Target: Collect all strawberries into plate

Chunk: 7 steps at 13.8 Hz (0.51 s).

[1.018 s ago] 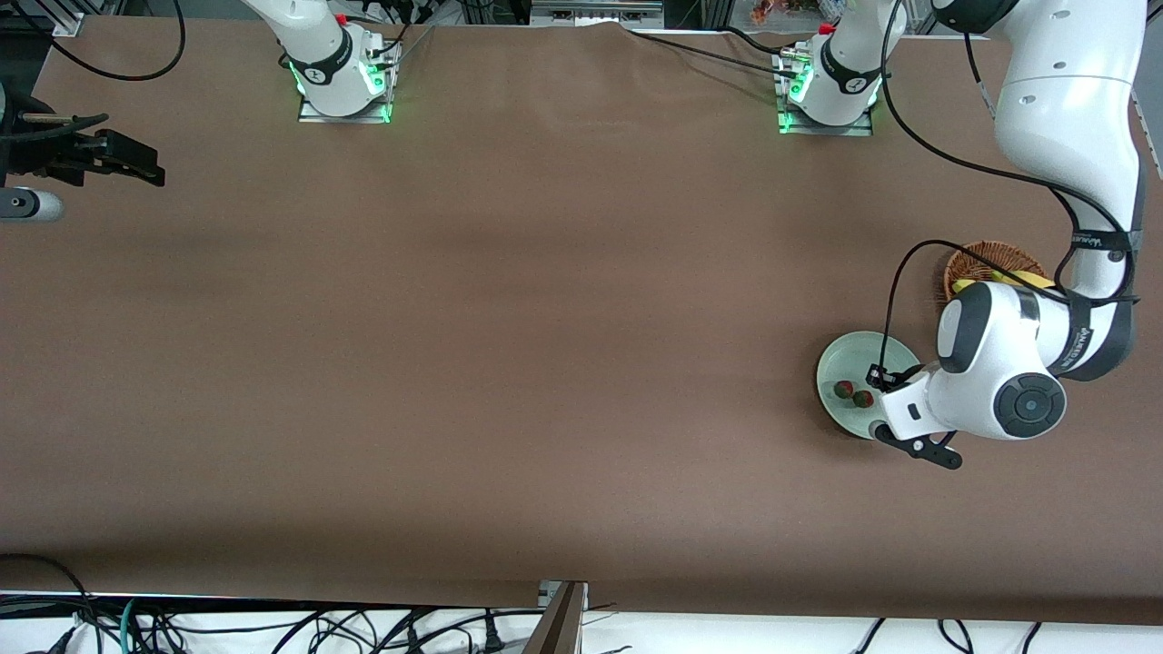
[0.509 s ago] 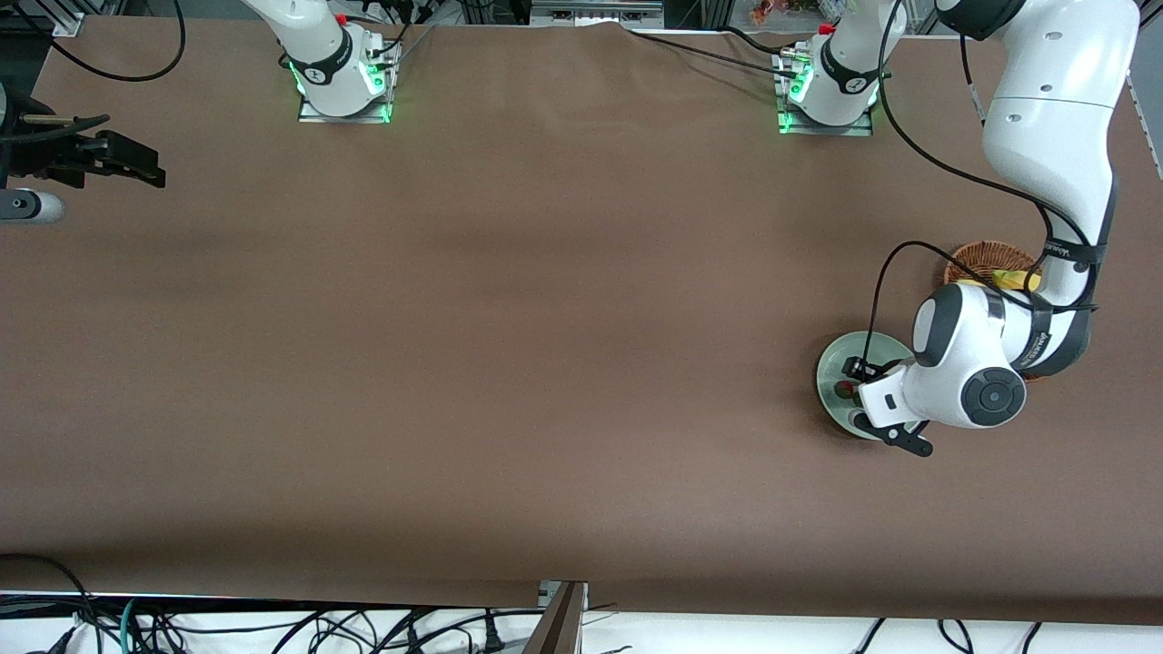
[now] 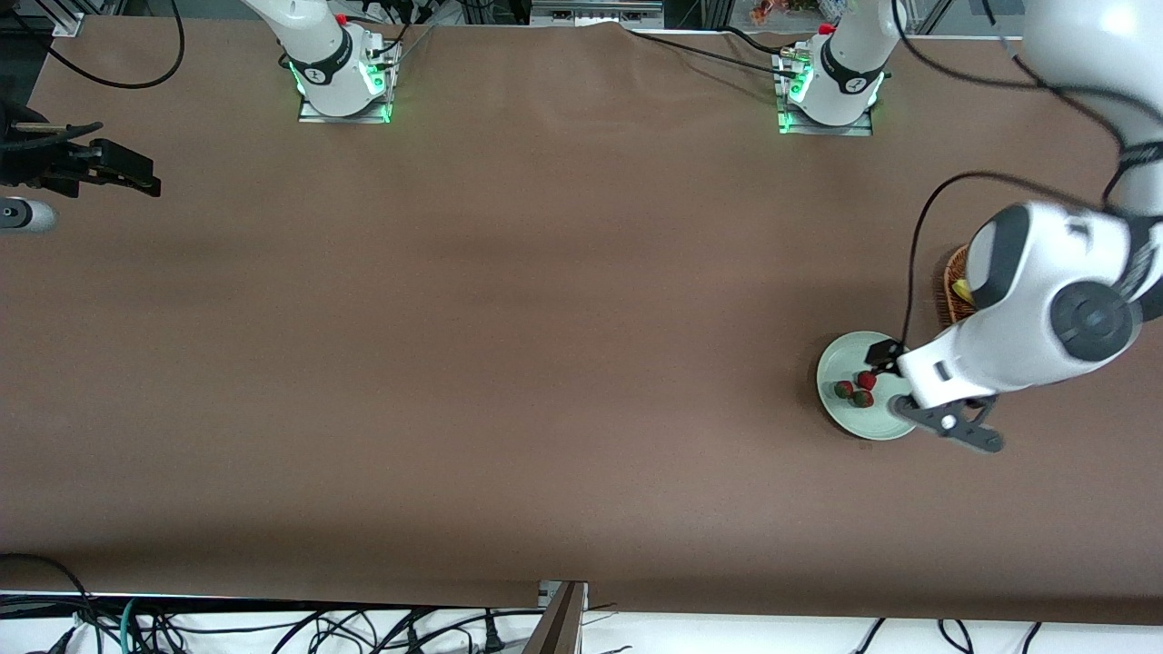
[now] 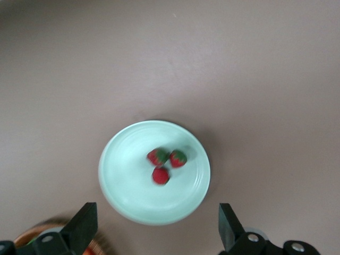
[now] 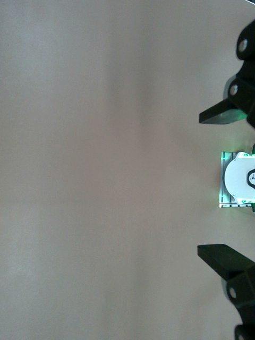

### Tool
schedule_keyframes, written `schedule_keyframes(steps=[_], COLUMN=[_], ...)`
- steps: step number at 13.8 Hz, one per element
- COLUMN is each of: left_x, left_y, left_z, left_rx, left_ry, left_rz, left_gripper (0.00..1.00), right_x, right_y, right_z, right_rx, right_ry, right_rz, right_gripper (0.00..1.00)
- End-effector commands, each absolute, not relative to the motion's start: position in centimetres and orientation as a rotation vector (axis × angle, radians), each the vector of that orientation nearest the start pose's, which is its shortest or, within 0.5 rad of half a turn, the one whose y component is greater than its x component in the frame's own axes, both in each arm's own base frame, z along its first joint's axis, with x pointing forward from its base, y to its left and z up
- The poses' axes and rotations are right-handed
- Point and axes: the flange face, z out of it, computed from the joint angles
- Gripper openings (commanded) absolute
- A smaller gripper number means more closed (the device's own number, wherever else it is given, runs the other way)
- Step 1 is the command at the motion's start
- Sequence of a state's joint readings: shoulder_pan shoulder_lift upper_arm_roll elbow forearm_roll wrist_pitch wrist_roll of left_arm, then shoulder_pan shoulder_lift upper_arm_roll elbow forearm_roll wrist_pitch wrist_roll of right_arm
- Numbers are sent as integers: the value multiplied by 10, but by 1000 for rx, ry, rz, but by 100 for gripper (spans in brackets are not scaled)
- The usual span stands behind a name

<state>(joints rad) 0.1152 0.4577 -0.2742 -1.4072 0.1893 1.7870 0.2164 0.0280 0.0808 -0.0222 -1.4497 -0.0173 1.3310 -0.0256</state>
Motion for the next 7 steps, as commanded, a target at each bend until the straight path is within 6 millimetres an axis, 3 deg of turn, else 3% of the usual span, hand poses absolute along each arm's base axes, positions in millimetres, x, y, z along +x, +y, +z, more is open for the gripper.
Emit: schedule_keyframes(steps=[1,2,4,5,7], left_x=[666,666,657,640,594], left_y=[-56,-51,-36,-38,-24], left_z=[526,556,587,591,586], left_rx=[-2997,-3005,-3051,-3036,-3142], left_ry=[555,531,457,417,263], left_rz=[28,-22,-67,-42,-6], left_gripper=[100,100,100,100,100], right_x=[555,555,555,555,555], right_y=[0,0,0,0,-1], right_z=[623,622,623,622,622], right_rx=[-3156,-3156,-3155,-3156,-3156], right_ry=[-71,-71,-72,-72,-69], right_rz=[310,314,309,312,312], right_gripper=[100,100,100,100,100])
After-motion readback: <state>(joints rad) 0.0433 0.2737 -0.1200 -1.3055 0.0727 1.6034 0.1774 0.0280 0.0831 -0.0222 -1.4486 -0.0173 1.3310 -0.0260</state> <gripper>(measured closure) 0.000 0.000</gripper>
